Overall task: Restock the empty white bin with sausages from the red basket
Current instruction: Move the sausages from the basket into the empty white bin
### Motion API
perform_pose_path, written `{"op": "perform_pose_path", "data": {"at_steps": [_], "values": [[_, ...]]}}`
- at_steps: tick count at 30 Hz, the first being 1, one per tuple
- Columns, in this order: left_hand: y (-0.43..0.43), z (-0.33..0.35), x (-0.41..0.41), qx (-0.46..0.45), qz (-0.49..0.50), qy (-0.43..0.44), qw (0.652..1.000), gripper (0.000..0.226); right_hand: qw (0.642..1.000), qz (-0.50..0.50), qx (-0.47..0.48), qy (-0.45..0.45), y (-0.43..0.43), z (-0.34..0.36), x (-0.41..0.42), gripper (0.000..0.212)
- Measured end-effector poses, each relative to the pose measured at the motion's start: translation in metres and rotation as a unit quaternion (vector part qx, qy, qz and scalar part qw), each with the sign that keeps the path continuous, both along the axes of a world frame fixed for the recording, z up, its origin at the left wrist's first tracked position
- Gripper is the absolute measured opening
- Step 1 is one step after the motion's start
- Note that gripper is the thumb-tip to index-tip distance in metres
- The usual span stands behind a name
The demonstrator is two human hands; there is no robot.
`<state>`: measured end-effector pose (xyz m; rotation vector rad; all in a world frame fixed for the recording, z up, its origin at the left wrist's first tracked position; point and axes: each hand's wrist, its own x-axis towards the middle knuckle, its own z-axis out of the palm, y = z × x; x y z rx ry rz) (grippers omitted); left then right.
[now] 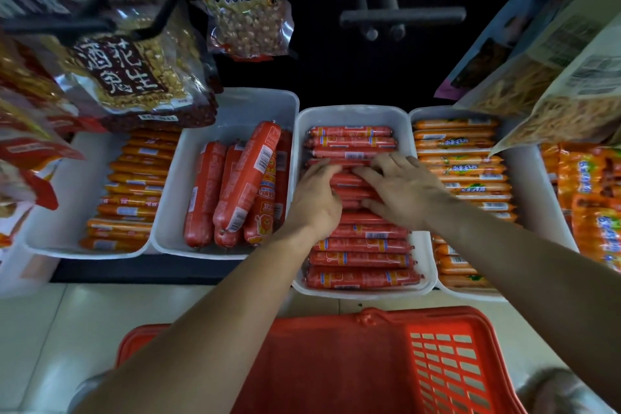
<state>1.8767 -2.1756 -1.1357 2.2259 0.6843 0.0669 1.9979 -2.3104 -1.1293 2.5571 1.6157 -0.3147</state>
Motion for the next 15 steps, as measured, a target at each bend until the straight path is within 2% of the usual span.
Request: {"op": "perform_pose_path", "data": {"at_steps": [6, 15], "values": [[-0.01, 0.014, -0.035, 0.036, -0.024, -0.02, 0.999, 0.044, 0.997, -0.037, 0.064, -0.029, -0.021, 0.003, -0.034, 0.046], [-0.02, 0.016, -0.062, 0.097, -0.105, 0.025, 0.989, 0.038, 0.998, -0.028, 0.019, -0.051, -0.032, -0.005, -0.055, 0.055]]}}
